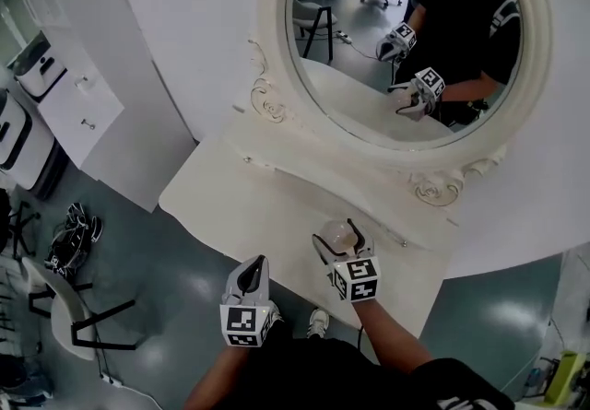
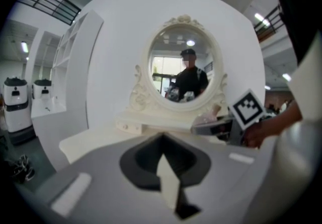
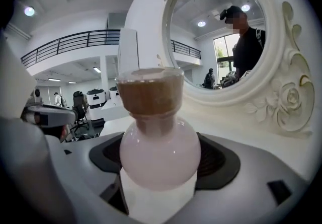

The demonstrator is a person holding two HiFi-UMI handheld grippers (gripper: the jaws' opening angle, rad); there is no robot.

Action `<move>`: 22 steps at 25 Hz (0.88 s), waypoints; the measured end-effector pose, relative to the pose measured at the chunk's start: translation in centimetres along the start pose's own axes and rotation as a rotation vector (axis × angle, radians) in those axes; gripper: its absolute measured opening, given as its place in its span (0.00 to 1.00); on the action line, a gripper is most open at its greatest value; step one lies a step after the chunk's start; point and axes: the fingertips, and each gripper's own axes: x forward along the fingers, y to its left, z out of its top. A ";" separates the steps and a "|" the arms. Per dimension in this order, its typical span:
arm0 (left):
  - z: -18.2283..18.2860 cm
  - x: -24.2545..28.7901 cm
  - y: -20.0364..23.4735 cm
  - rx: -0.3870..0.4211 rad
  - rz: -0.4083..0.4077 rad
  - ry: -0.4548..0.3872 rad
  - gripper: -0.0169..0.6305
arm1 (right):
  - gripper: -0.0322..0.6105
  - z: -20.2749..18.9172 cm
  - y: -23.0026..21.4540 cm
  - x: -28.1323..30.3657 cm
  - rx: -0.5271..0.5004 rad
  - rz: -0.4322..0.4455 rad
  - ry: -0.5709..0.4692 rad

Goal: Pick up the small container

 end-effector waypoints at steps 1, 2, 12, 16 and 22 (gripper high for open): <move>0.3 0.1 -0.1 0.004 -0.005 -0.005 0.04 | 0.64 1.2 0.0 -0.4 -0.003 -0.001 -0.024; 0.6 0.2 -0.3 0.008 -0.009 -0.010 0.04 | 0.64 2.3 -0.1 -0.9 -0.007 -0.002 -0.046; 3.9 0.8 -2.0 0.032 -0.052 -0.075 0.04 | 0.64 10.9 -0.4 -4.9 -0.045 -0.017 -0.228; 5.9 1.2 -2.9 0.043 -0.074 -0.118 0.04 | 0.64 12.9 -0.5 -6.5 -0.045 -0.017 -0.286; 9.2 1.9 -3.6 0.070 -0.092 -0.189 0.04 | 0.64 14.5 0.0 -8.1 -0.064 -0.007 -0.336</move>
